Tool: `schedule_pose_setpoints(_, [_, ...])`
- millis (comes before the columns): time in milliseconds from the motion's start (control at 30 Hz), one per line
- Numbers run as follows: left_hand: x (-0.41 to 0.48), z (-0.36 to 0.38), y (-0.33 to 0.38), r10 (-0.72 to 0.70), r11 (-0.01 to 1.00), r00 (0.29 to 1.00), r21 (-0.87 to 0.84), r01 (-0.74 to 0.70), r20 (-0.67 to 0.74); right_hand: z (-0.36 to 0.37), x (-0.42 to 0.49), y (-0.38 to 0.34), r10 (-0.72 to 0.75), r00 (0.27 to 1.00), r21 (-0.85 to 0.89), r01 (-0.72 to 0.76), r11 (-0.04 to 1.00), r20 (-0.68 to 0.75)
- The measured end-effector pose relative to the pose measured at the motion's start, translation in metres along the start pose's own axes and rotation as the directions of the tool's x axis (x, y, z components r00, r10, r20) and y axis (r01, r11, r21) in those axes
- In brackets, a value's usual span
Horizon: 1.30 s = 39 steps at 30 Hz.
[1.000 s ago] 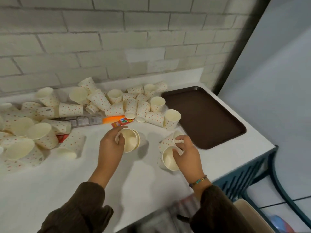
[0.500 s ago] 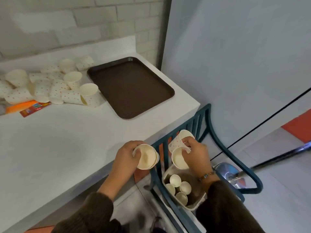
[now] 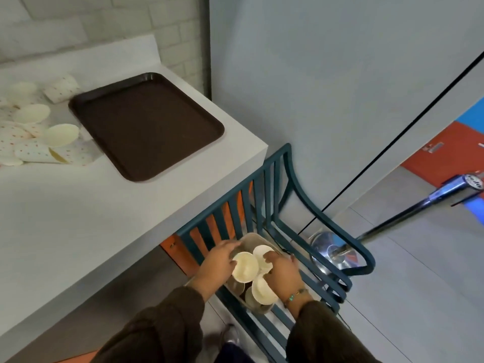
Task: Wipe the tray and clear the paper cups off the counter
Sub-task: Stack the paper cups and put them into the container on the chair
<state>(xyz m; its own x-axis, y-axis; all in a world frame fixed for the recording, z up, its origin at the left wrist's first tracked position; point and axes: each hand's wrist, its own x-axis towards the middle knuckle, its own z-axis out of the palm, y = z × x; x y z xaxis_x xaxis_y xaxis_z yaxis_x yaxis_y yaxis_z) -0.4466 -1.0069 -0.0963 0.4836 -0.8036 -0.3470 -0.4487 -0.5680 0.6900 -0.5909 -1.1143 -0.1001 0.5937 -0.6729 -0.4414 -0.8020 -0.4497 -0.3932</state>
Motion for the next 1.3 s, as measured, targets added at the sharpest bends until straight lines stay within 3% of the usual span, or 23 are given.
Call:
schedule_pose_setpoints(200, [0.003,-0.006,-0.007,-0.009,0.999,0.993,-0.043,0.004,-0.115,-0.007,0.007,0.009,-0.009,1.000,-0.164,0.007,0.986,-0.011])
schedule_pose_setpoints(433, [-0.023,-0.044,-0.003,-0.028,0.988,0.967,-0.153,-0.011,-0.254,-0.032,0.015,-0.021,-0.102,0.986,-0.044,0.097,0.994,-0.135])
schedule_pose_setpoints(667, [-0.057,-0.097,0.000,-0.046,0.963,0.925,-0.264,-0.059,-0.376,-0.051,0.012,-0.096,-0.300,0.950,0.083,0.307,0.948,-0.088])
schedule_pose_setpoints(800, [-0.081,-0.131,-0.009,-0.062,0.976,0.870,-0.214,-0.051,-0.490,-0.052,0.001,-0.152,-0.488,0.869,0.099,0.494,0.864,-0.079])
schedule_pose_setpoints(967, [-0.136,-0.181,-0.045,-0.200,0.966,0.756,-0.255,0.045,-0.623,-0.042,-0.015,-0.239,-0.671,0.740,0.117,0.672,0.731,-0.053])
schedule_pose_setpoints(1300, [-0.251,-0.289,-0.157,-0.386,0.904,0.550,-0.422,0.066,-0.741,0.030,-0.052,-0.414,-0.830,0.548,0.092,0.826,0.556,0.104])
